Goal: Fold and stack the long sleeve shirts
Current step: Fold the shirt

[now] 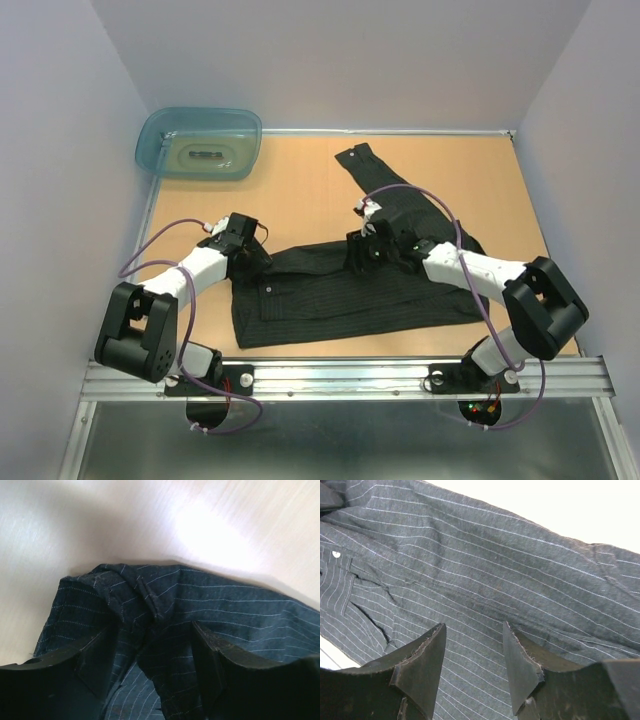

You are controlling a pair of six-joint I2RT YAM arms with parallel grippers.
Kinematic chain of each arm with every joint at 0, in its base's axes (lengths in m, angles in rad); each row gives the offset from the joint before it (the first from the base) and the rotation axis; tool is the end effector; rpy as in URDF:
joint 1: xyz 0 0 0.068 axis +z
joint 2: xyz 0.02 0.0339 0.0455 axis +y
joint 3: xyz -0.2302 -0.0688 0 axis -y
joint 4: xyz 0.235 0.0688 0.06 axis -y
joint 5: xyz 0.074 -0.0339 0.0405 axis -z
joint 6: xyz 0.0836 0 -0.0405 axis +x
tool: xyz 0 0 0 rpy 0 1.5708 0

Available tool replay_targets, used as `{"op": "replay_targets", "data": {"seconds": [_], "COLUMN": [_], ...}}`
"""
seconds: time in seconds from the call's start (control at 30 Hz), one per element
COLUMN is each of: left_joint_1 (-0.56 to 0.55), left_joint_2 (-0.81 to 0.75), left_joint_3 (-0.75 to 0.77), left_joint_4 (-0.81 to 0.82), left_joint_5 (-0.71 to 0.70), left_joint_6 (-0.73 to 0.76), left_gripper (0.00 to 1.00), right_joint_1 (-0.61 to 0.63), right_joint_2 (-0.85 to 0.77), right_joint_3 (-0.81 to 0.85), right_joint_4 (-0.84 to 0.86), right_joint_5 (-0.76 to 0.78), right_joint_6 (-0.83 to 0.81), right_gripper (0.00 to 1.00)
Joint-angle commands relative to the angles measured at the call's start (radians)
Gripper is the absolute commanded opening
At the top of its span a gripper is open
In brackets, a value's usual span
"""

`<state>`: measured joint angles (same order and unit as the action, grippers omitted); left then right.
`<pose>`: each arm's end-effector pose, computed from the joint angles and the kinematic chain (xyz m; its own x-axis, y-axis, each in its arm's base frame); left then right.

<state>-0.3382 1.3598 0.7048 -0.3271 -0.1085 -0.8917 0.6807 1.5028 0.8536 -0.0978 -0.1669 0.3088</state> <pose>0.2690 -0.0850 0.1124 -0.7053 -0.5720 -0.4188 -0.4390 0.8163 -0.3755 0.2575 0.2264 0.1426 -0.7204 -0.1978 -0.6647 -0.5210 0.7870 0.3305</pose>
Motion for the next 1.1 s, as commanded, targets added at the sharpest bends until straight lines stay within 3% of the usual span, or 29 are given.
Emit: {"op": "replay_targets", "data": {"seconds": [0.0, 0.37, 0.67, 1.07], "left_joint_1": [0.004, 0.004, 0.021, 0.171], "left_joint_2": [-0.010, -0.036, -0.018, 0.041], "left_joint_3": [-0.024, 0.033, 0.054, 0.117], "left_joint_4": [0.039, 0.017, 0.028, 0.065], "left_joint_5": [0.012, -0.036, -0.066, 0.010], "left_joint_6": [-0.001, 0.056, 0.123, 0.241], "left_gripper": [0.68, 0.41, 0.23, 0.21], "right_joint_1": [0.020, 0.029, 0.034, 0.034], "right_joint_2": [0.011, 0.051, 0.057, 0.076], "right_joint_3": [-0.028, 0.025, -0.053, -0.130], "right_joint_4": [0.056, 0.075, 0.076, 0.049], "right_joint_5": [0.020, 0.035, 0.047, 0.084], "right_joint_6": [-0.016, -0.060, -0.039, 0.010], "right_gripper": [0.54, 0.53, 0.53, 0.53]}}
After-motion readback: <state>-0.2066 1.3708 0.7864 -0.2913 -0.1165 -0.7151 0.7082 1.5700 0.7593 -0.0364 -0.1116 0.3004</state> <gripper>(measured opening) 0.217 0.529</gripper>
